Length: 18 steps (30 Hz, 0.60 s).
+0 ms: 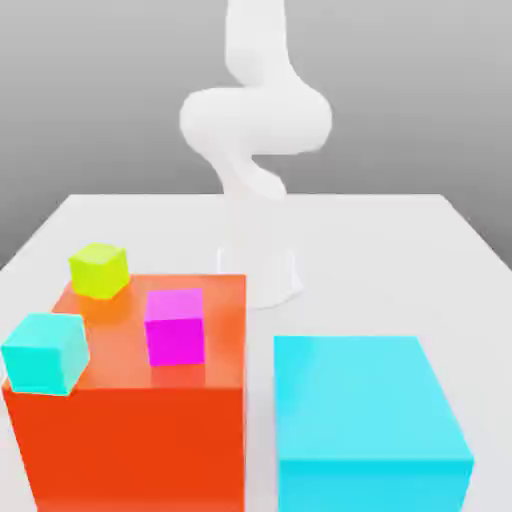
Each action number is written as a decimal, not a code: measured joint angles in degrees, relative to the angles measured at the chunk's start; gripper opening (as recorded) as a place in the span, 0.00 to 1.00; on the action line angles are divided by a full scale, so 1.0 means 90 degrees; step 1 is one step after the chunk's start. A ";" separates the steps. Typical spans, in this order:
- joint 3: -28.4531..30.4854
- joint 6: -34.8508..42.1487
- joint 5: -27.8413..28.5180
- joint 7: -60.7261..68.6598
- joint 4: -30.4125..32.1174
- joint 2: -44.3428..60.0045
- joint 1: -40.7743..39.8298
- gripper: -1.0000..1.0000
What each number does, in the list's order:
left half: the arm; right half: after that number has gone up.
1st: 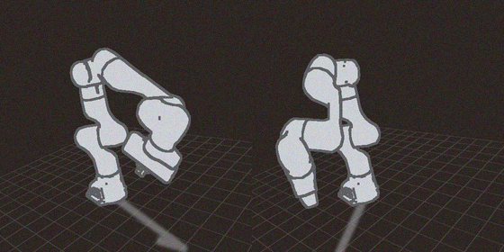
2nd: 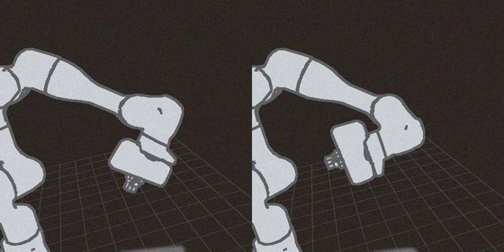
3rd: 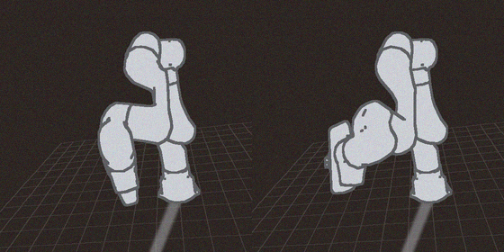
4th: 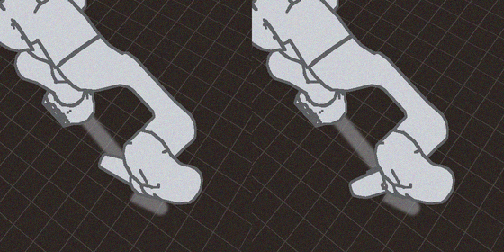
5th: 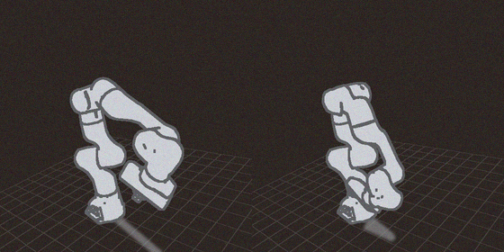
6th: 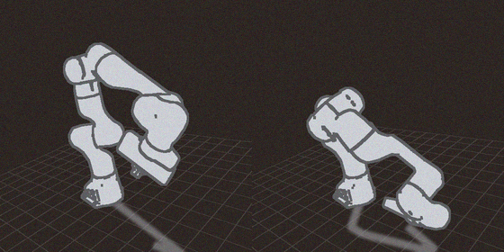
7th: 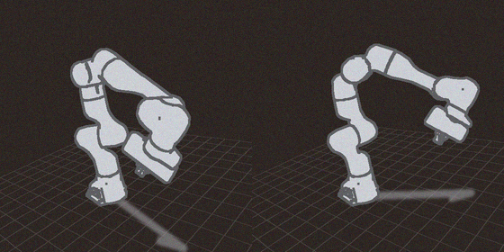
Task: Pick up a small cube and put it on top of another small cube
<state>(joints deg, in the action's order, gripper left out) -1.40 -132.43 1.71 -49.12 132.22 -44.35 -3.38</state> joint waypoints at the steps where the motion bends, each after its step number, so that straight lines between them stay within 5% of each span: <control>1: -0.0045 -0.0070 0.0061 -0.0248 0.0066 0.0117 -0.0190 0.50; 18: -0.0379 -0.1535 0.0884 -0.5031 0.1507 0.2379 -0.3289 0.50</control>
<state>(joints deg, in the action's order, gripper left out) -4.80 -146.25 9.67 -94.40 145.79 -22.94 -32.98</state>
